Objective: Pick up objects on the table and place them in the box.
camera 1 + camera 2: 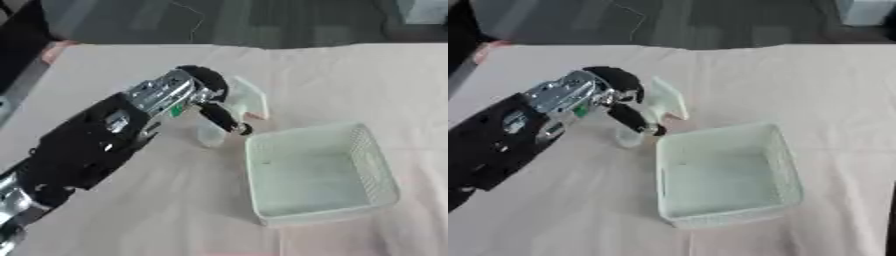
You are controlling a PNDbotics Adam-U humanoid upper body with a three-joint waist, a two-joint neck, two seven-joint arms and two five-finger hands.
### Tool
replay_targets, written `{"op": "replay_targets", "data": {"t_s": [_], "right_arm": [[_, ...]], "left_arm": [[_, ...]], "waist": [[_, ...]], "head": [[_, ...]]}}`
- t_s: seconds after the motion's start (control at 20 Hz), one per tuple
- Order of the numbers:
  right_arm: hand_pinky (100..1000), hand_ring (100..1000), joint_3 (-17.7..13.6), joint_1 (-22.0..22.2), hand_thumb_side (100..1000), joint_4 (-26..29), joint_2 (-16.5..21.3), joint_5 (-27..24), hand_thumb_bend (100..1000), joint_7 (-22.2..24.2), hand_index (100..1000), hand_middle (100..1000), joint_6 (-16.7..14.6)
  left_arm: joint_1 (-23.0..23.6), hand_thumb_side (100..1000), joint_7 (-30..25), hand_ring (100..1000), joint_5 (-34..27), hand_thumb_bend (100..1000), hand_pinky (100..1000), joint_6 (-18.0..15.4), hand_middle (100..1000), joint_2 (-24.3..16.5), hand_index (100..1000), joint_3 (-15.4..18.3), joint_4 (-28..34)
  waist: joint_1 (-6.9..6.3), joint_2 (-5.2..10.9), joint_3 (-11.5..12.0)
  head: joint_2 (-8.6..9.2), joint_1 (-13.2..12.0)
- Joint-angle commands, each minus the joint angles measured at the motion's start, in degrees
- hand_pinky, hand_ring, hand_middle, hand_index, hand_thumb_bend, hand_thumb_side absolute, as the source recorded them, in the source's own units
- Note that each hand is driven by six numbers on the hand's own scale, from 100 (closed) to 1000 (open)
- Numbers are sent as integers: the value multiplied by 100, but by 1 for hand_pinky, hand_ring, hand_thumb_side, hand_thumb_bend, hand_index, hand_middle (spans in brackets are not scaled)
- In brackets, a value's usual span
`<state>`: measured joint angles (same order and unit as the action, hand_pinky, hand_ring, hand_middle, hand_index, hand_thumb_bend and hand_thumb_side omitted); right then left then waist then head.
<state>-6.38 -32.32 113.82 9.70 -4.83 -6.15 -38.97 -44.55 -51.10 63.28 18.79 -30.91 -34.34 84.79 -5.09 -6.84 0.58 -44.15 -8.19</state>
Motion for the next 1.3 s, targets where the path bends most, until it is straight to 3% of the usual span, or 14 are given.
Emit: {"op": "replay_targets", "data": {"t_s": [0.05,0.3,0.6,1.3], "right_arm": [[596,557,18,-117,1000,77,-2,-20,100,17,661,567,-2],[596,557,20,-117,1000,77,1,-24,100,28,661,568,0],[596,557,25,-116,1000,77,1,-41,100,50,661,567,10],[596,557,38,-128,1000,77,-22,-81,100,110,660,567,26]], "left_arm": [[-69,1000,-87,846,16,528,767,42,871,27,867,-8,-41],[-106,1000,-87,835,-7,497,758,80,864,42,868,75,-27],[-229,1000,-87,820,-34,456,750,373,858,26,867,205,185],[-545,1000,-87,847,73,476,792,683,889,-4,891,228,252]], "waist": [[40,46,-17],[43,38,-11],[39,45,-12],[26,29,-39]], "head": [[4,-87],[4,-30],[4,-3],[4,2]]}}
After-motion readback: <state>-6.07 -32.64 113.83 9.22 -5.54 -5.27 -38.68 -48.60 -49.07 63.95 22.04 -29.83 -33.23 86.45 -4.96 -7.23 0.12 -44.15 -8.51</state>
